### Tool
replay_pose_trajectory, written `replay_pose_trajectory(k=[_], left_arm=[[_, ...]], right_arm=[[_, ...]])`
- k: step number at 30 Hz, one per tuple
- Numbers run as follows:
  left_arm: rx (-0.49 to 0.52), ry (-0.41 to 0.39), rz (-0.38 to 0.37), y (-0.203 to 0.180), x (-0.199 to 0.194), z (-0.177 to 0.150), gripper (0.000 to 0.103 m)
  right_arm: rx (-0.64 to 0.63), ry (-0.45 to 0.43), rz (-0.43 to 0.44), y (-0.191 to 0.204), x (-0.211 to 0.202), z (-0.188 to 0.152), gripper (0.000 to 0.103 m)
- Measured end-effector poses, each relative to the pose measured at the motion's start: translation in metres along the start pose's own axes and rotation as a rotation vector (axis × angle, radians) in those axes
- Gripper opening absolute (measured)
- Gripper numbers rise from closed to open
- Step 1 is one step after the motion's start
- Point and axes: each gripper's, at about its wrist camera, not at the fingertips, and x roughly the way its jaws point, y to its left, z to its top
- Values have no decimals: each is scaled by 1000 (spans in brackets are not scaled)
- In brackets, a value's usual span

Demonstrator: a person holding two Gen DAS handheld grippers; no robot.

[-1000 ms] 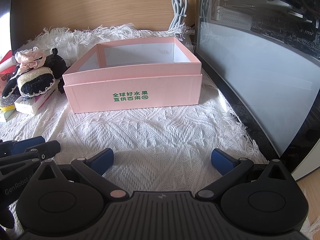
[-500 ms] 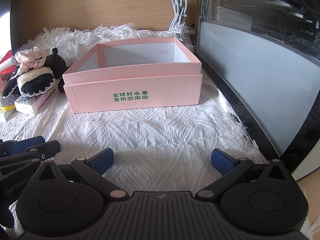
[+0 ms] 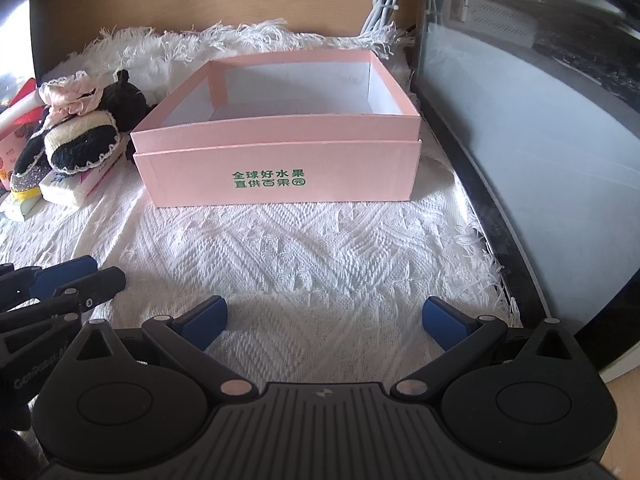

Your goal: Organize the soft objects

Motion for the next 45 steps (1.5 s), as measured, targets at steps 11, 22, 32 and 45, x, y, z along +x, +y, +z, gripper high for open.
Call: replay_pose_trajectory(k=[11,22,32,45], left_arm=[[94,-85,-40,129,-50,65,26],[343,104,-66,278,-64,139,29],[421,276,-18,322,-6,175,28],[549,310,29,319,36,165,41]], right_arm=[[-67,8,-11,26,-13,22,94],[-179,-123,127,111,-49,56,94],[-212,-48,139,133,-46,33,94],[-174,-70,80,126,-51,36,94]])
